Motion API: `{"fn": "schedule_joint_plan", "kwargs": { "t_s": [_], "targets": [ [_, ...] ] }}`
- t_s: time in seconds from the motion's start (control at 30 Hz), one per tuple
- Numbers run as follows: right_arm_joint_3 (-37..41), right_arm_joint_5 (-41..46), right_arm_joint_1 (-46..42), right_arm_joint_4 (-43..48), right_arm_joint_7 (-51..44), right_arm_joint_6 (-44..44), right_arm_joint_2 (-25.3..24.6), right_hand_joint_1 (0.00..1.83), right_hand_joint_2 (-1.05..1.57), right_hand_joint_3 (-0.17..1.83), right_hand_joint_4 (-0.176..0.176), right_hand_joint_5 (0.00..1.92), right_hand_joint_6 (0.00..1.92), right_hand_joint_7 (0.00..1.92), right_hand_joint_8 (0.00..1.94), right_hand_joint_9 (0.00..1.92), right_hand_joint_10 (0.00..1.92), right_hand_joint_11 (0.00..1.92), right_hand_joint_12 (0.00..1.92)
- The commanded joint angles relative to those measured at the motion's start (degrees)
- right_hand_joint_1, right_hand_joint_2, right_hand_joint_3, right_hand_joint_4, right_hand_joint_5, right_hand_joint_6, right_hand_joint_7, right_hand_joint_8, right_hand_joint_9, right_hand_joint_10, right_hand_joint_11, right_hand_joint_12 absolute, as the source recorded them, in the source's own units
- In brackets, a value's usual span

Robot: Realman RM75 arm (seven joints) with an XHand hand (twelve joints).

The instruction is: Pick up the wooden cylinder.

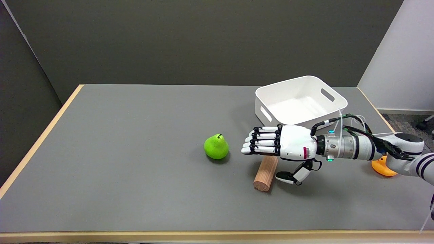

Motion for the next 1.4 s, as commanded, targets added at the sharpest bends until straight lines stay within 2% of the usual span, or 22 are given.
{"fn": "schedule_joint_plan", "kwargs": {
  "t_s": [0.03, 0.67, 1.1, 1.17, 1.23, 1.4],
  "targets": [
    [-2.71, -0.25, 0.89, -3.10, 0.06, -0.41, -1.80, 0.76, 0.64, 0.98, -0.055, 0.08, 0.34, 0.20, 0.30, 0.10, 0.52, 0.00, 0.83],
    [-2.88, -0.48, 0.72, -3.19, 0.06, -0.41, -2.28, 0.80, 0.65, 0.98, -0.059, 0.09, 0.35, 0.21, 0.29, 0.10, 0.51, 0.00, 0.84],
    [-3.43, -0.65, 1.52, -3.19, 0.06, -1.13, -3.23, 0.85, 0.67, 0.96, -0.065, 0.14, 0.39, 0.27, 0.34, 0.14, 0.53, 0.00, 0.92],
    [-3.44, -0.65, 1.53, -3.19, 0.06, -1.27, -3.31, 0.85, 0.68, 1.02, -0.070, 0.17, 0.48, 0.31, 0.44, 0.18, 0.59, 0.03, 0.98],
    [-3.43, -0.65, 1.53, -3.19, 0.06, -1.37, -3.40, 0.92, 0.69, 0.98, -0.073, 0.20, 0.48, 0.36, 0.44, 0.23, 0.63, 0.04, 1.07],
    [-3.44, -0.65, 1.44, -3.10, 0.06, -1.52, -3.63, 0.91, 0.71, 1.01, -0.077, 0.22, 0.58, 0.39, 0.53, 0.26, 0.68, 0.09, 1.08]
  ]
}}
